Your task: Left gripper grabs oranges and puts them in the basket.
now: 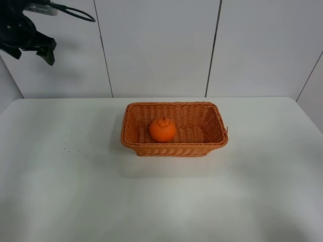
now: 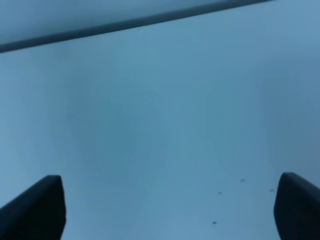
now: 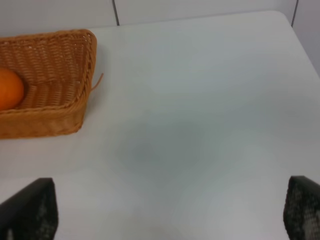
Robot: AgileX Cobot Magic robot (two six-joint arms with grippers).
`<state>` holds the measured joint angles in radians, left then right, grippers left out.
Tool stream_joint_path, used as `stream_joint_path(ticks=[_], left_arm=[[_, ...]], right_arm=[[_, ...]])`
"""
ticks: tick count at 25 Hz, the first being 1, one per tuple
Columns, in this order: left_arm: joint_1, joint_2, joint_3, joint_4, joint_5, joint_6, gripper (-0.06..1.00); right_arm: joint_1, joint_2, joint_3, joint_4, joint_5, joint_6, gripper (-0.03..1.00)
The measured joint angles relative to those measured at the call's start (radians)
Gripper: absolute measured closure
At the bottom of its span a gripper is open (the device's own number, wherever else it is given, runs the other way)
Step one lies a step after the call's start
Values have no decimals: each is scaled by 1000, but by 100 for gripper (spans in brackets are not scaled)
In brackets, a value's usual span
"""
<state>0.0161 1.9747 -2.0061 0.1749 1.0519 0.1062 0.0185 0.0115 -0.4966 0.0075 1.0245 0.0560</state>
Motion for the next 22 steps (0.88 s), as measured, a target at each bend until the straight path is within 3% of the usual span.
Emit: stream_joint_path(ticks=[8,18,22], left_arm=[[15,-189,218,-12,-48,0,1],[15,-632,581,24,-170,0,1],[15,-811,699,31,-150,-19,1]], right_arm=[[0,0,0,0,0,0,27],[0,0,0,0,0,0,27],[0,0,0,0,0,0,27]])
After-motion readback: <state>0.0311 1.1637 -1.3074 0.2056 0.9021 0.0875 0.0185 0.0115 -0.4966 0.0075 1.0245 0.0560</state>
